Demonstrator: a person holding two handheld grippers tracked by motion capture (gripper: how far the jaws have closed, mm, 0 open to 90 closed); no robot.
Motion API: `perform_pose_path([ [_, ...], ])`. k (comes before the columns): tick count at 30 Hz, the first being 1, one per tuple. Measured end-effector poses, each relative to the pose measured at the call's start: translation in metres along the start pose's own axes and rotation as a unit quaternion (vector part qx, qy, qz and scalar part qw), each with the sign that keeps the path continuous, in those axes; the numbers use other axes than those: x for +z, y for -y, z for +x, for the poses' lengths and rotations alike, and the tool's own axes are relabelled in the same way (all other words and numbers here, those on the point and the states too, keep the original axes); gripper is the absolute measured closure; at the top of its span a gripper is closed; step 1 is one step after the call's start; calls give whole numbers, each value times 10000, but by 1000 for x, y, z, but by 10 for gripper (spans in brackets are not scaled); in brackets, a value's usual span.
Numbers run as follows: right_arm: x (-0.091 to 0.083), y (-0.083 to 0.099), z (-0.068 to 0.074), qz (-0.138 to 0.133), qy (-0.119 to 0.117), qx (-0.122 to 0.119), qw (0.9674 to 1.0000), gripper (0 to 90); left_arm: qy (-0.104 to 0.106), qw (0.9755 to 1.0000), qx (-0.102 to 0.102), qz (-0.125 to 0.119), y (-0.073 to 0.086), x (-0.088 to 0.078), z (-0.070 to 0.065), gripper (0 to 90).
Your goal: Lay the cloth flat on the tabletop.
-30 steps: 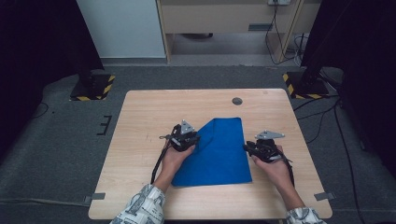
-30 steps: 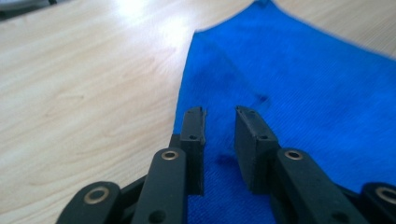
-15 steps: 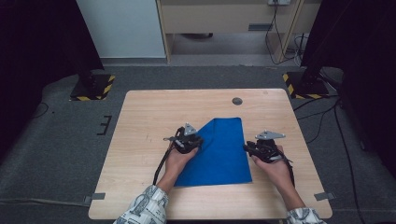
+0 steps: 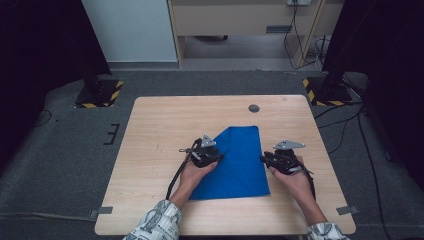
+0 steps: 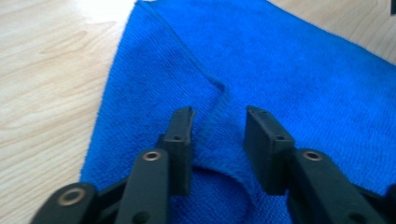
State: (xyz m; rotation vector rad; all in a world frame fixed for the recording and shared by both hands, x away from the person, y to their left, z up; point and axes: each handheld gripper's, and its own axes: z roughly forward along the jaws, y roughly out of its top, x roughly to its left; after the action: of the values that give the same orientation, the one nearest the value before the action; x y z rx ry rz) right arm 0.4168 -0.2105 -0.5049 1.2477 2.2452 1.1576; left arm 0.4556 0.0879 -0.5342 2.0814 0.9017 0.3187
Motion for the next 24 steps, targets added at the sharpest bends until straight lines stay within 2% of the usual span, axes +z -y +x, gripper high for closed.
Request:
perform_pose_path([
  [6, 1, 0, 1, 17, -40, -36, 10000, 693, -212, 9994, 249, 102, 0, 2, -7, 562],
  [8, 2, 0, 3, 61, -121, -82, 9999, 691, -253, 9992, 303, 113, 0, 2, -9, 569],
  [12, 6, 2, 7, 202, -211, -183, 9994, 689, -115, 9999, 108, 68, 0, -1, -5, 587],
  [18, 14, 6, 13, 441, -284, -301, 9982, 686, -173, 9995, 13, -249, -6, -13, 1, 643],
  [24, 20, 9, 16, 608, -256, -371, 9971, 684, -221, 9993, -74, -296, -6, -17, 5, 698],
])
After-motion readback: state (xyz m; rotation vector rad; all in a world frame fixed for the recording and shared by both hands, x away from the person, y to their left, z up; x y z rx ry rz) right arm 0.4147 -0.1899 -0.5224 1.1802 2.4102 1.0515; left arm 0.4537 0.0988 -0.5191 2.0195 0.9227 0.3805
